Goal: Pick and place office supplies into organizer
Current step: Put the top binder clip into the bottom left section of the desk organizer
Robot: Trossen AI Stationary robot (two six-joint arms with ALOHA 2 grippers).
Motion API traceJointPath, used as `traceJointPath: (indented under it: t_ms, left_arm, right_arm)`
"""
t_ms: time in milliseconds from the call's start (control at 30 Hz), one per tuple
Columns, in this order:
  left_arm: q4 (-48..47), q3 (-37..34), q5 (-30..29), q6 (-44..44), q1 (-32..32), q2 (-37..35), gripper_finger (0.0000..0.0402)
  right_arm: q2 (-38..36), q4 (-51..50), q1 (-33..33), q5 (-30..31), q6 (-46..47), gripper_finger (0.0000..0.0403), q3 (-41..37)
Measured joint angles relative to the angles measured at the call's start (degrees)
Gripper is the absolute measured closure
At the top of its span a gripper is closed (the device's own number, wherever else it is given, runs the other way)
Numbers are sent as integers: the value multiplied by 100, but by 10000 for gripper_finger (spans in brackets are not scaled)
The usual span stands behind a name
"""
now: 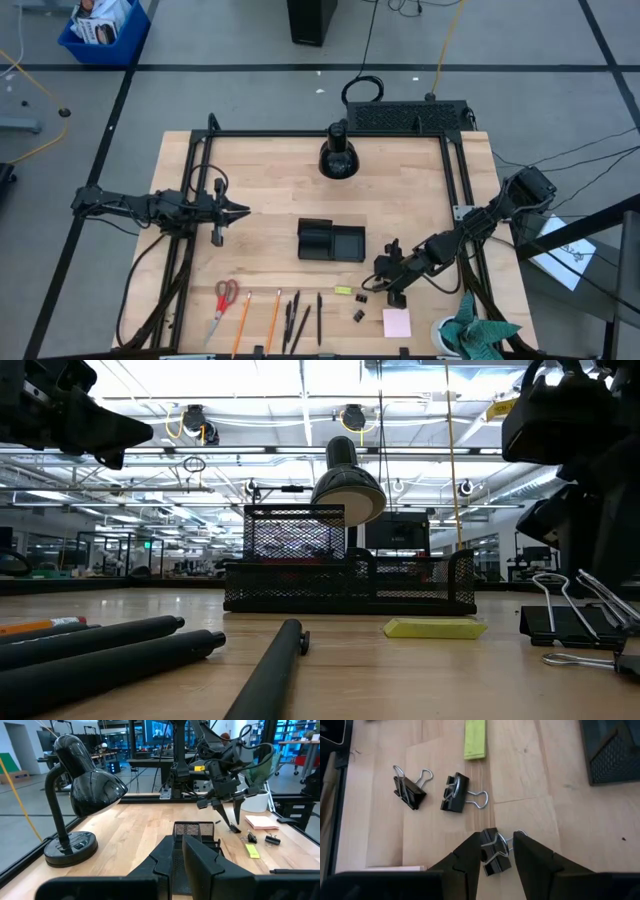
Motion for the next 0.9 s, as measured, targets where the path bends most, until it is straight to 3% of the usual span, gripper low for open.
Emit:
traceJointPath:
  t_ms: [267, 533, 900]
  left_arm:
    - [-32, 0, -2, 2, 0, 0, 355]
    - [-35, 0, -2, 2, 0, -1, 355]
    - [-35, 0, -5, 2, 0, -1, 355]
  right_arm:
    - [0, -15, 0, -6, -184, 323, 0]
    - [-11, 14, 2, -13, -427, 396, 9]
    - [-168, 15, 2, -20, -763, 401, 311]
